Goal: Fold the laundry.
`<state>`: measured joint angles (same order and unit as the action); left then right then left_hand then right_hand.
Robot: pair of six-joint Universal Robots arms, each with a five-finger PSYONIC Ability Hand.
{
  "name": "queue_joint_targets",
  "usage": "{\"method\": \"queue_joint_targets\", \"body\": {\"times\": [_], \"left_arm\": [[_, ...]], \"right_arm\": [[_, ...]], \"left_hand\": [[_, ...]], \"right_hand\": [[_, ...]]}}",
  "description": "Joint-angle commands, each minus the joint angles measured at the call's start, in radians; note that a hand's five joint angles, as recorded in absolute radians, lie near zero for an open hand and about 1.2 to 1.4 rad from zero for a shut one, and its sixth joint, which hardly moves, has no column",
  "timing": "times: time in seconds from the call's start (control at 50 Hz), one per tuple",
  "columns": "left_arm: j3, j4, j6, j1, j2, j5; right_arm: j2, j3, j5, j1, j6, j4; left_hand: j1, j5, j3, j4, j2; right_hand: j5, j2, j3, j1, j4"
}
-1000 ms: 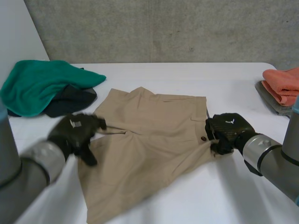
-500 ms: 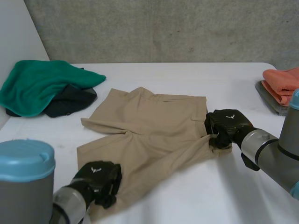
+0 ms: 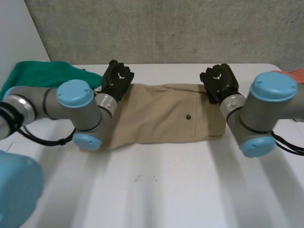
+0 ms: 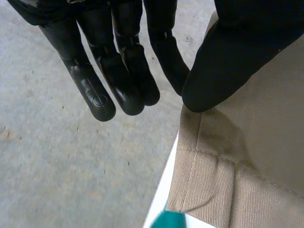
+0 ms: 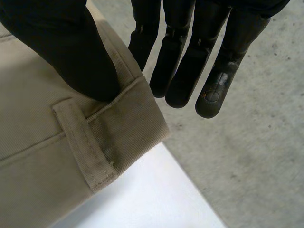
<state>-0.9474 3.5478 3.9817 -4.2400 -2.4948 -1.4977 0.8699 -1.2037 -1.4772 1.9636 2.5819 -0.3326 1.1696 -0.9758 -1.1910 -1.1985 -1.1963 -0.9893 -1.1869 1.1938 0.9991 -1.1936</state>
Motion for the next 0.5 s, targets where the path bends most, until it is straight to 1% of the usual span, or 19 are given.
{"method": "queue_joint_targets", "body": {"times": [0.02,0.04,0.06,0.08,0.1,0.12,0.14,0.16,0.18,0.22,0.3,0.32,0.36,0.38,0.4,0.42,0.46,0.48,0.5], "left_arm": [[0.375,0.002,-0.013,-0.024,-0.291,0.074],[0.416,0.005,-0.013,-0.024,-0.320,0.079],[0.480,0.014,-0.013,-0.029,-0.366,0.079],[0.502,0.022,-0.019,-0.031,-0.380,0.077],[0.519,0.031,-0.024,-0.032,-0.394,0.076],[0.532,0.058,-0.032,-0.032,-0.407,0.074],[0.524,0.075,-0.038,-0.032,-0.406,0.076],[0.515,0.088,-0.041,-0.032,-0.403,0.073],[0.497,0.103,-0.044,-0.031,-0.395,0.070],[0.441,0.128,-0.047,-0.026,-0.356,0.066],[0.322,0.140,-0.082,-0.024,-0.238,0.054],[0.287,0.140,-0.104,-0.021,-0.207,0.045],[0.190,0.140,-0.174,-0.017,-0.124,0.016],[0.144,0.138,-0.209,-0.015,-0.083,0.005],[0.112,0.138,-0.235,-0.014,-0.055,-0.002],[0.025,0.137,-0.307,-0.011,0.024,-0.012],[-0.049,0.132,-0.370,-0.009,0.089,-0.015],[-0.126,0.131,-0.430,-0.008,0.149,-0.012],[-0.160,0.129,-0.459,-0.006,0.175,-0.012]], "right_arm": [[-0.296,0.300,-0.023,0.017,-0.097,-0.104],[-0.324,0.326,-0.023,0.017,-0.101,-0.112],[-0.351,0.355,-0.023,0.017,-0.105,-0.117],[-0.377,0.383,-0.018,0.017,-0.108,-0.117],[-0.426,0.442,-0.014,0.017,-0.115,-0.114],[-0.445,0.466,-0.012,0.017,-0.117,-0.112],[-0.460,0.486,-0.011,0.017,-0.117,-0.111],[-0.471,0.498,-0.011,0.017,-0.117,-0.109],[-0.474,0.495,-0.003,0.017,-0.117,-0.106],[-0.457,0.478,0.003,0.017,-0.115,-0.106],[-0.350,0.385,-0.005,0.017,-0.082,-0.106],[-0.289,0.324,-0.008,0.011,-0.050,-0.103],[-0.215,0.258,-0.009,0.006,0.000,-0.097],[-0.139,0.192,-0.006,0.003,0.056,-0.082],[-0.091,0.152,0.000,0.001,0.090,-0.065],[-0.060,0.127,0.005,0.001,0.112,-0.051],[0.030,0.054,0.009,-0.002,0.185,0.027],[0.053,0.035,0.012,-0.002,0.207,0.059],[0.072,0.021,0.014,-0.003,0.227,0.093]], "left_hand": [[0.227,-0.246,-0.205,-0.198,-0.200],[0.227,-0.246,-0.205,-0.198,-0.200],[0.163,-0.182,-0.142,-0.134,-0.136],[0.035,-0.054,-0.013,-0.006,-0.008],[-0.167,0.148,0.189,0.196,0.194],[-0.588,0.569,0.609,0.617,0.615],[-0.758,0.738,0.779,0.787,0.784],[-0.873,0.853,0.894,0.902,0.899],[-0.995,0.976,1.016,1.024,1.022],[-0.995,0.976,1.016,1.024,1.022],[-0.995,0.976,1.016,1.024,1.022],[-0.995,0.976,1.016,1.024,1.022],[-0.995,0.976,1.016,1.024,1.022],[-0.995,0.976,1.016,1.024,1.022],[-0.995,0.976,1.016,1.024,1.022],[-0.995,0.976,1.016,1.024,1.022],[-0.995,0.976,1.016,1.024,1.022],[-0.995,0.976,1.016,1.024,1.022],[-0.995,0.976,1.016,1.024,1.022]], "right_hand": [[-0.232,-0.209,0.202,0.397,-0.203],[-0.232,-0.209,0.202,0.397,-0.203],[-0.232,-0.209,0.202,0.397,-0.203],[-0.232,-0.209,0.202,0.397,-0.203],[0.028,0.051,-0.058,0.137,0.058],[0.272,0.295,-0.302,-0.107,0.302],[0.577,0.600,-0.607,-0.412,0.606],[0.908,0.931,-0.938,-0.743,0.938],[0.989,1.012,-1.019,-0.825,1.019],[0.989,1.012,-1.019,-0.825,1.019],[0.989,1.012,-1.019,-0.825,1.019],[0.989,1.012,-1.019,-0.825,1.019],[0.989,1.012,-1.019,-0.825,1.019],[0.989,1.012,-1.019,-0.825,1.019],[0.989,1.012,-1.019,-0.825,1.019],[0.989,1.012,-1.019,-0.825,1.019],[0.989,1.012,-1.019,-0.825,1.019],[0.989,1.012,-1.019,-0.825,1.019],[0.989,1.012,-1.019,-0.825,1.019]]}}
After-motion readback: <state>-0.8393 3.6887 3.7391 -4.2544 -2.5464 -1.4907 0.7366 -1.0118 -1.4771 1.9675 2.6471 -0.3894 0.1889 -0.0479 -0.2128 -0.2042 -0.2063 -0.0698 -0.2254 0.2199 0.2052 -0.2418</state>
